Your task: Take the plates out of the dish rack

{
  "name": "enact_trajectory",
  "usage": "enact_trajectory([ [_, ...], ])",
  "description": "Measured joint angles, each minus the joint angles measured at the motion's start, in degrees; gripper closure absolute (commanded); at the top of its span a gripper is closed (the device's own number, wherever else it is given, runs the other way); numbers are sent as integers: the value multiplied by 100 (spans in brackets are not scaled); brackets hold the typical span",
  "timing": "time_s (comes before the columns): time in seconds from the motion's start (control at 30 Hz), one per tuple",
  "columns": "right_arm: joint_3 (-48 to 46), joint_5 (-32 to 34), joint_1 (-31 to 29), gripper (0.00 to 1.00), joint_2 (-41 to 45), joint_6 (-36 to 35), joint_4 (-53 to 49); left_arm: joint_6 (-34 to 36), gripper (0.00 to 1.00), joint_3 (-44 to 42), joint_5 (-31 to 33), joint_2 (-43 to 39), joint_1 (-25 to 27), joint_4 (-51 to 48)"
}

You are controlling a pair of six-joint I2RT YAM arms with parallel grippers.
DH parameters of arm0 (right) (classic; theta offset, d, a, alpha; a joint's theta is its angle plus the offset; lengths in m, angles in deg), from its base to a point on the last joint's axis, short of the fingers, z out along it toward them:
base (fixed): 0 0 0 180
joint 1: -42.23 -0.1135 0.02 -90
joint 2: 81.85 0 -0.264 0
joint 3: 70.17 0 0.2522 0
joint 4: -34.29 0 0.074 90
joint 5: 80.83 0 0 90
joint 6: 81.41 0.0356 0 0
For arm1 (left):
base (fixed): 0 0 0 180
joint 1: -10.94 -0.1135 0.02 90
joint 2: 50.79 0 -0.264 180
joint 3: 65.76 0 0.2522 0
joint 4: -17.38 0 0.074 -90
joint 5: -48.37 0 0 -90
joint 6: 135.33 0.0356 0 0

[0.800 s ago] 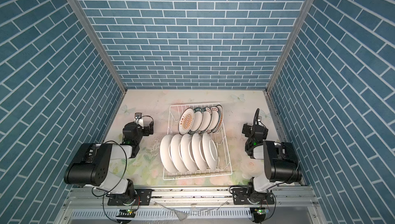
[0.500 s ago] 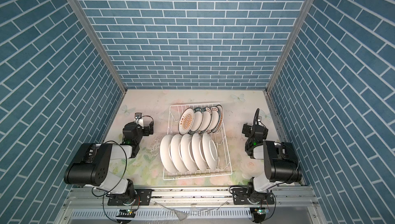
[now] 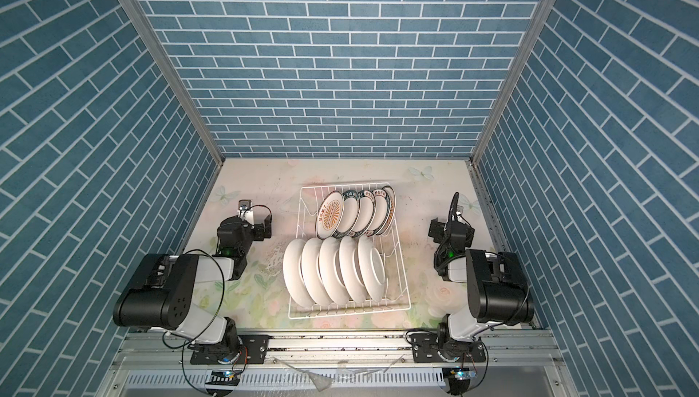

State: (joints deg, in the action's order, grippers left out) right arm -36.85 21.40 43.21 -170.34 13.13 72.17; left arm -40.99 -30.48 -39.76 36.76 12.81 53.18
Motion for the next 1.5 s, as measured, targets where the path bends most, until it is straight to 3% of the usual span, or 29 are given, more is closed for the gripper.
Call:
enact_trajectory([
  [0.77,0,-317,-2,1,28,-39,-22,48,1,0,-44,-280,22,-164],
  [0.97,2,-111,-4,1,577,-31,-321,46,1,417,63,-841,142,-1189],
  [1.3,302,367,-7,1,1786,382,-1991,-107,1,389,553,-1749,466,-2065],
  [1.5,992,275,-17,1,2568,1139,-3849,-863,1,1185,909,-2170,466,-3757],
])
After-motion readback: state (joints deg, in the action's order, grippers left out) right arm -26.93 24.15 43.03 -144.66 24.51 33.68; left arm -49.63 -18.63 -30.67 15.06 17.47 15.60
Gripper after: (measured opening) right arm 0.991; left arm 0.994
